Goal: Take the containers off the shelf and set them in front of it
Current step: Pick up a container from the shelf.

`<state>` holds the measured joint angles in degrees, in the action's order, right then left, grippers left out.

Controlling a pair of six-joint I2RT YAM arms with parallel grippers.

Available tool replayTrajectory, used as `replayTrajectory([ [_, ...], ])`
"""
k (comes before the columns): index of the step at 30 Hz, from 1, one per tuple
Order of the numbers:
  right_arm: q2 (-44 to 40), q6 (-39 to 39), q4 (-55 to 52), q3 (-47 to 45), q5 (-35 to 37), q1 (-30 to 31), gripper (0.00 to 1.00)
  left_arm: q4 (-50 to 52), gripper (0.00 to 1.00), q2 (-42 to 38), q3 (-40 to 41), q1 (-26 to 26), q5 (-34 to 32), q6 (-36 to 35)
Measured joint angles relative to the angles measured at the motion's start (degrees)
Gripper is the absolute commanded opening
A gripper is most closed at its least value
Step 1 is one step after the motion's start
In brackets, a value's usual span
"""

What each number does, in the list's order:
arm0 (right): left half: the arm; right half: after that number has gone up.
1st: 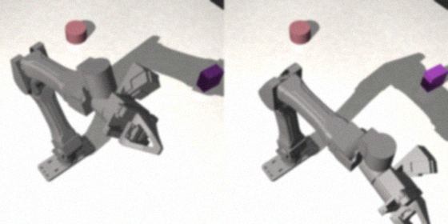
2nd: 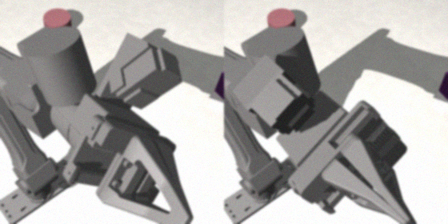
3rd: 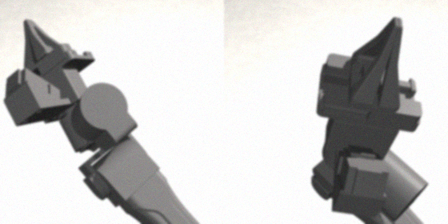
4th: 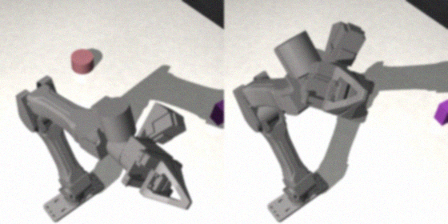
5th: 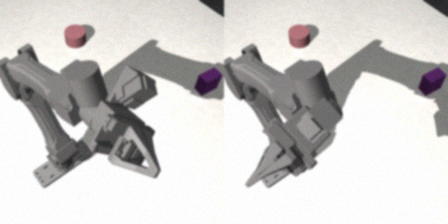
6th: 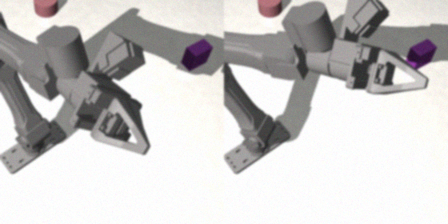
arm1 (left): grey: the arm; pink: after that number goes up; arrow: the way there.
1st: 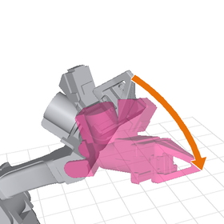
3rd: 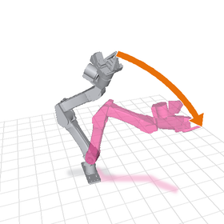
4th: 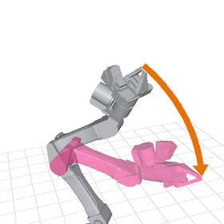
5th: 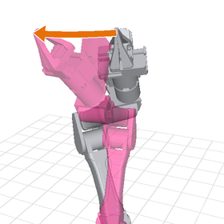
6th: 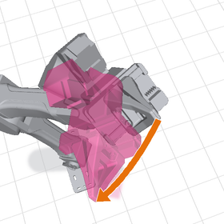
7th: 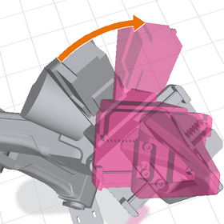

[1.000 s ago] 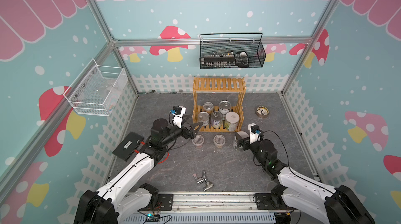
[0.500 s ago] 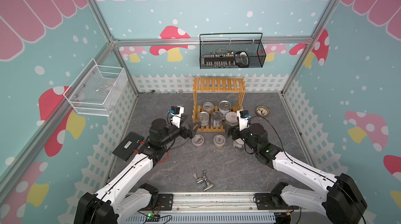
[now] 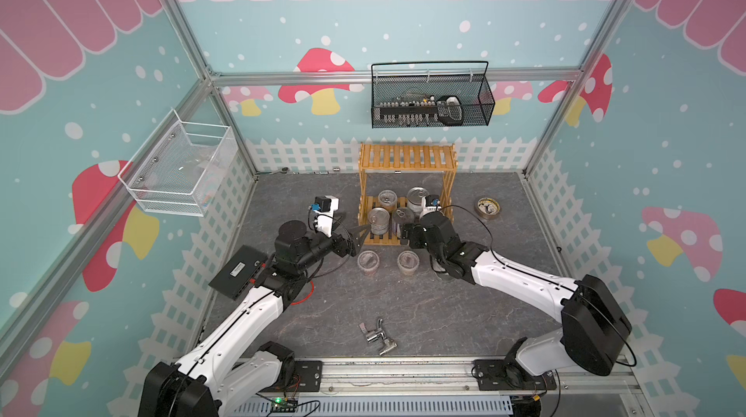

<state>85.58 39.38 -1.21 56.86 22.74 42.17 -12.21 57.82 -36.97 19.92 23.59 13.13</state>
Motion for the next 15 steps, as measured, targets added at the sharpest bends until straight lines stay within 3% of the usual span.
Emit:
replayTrajectory([
  [15,11.0,12.2,-15.4,10.0,11.3,-0.4,0.99,0.0,0.99,-1.0,0.7,-0.2,0.0,0.0],
])
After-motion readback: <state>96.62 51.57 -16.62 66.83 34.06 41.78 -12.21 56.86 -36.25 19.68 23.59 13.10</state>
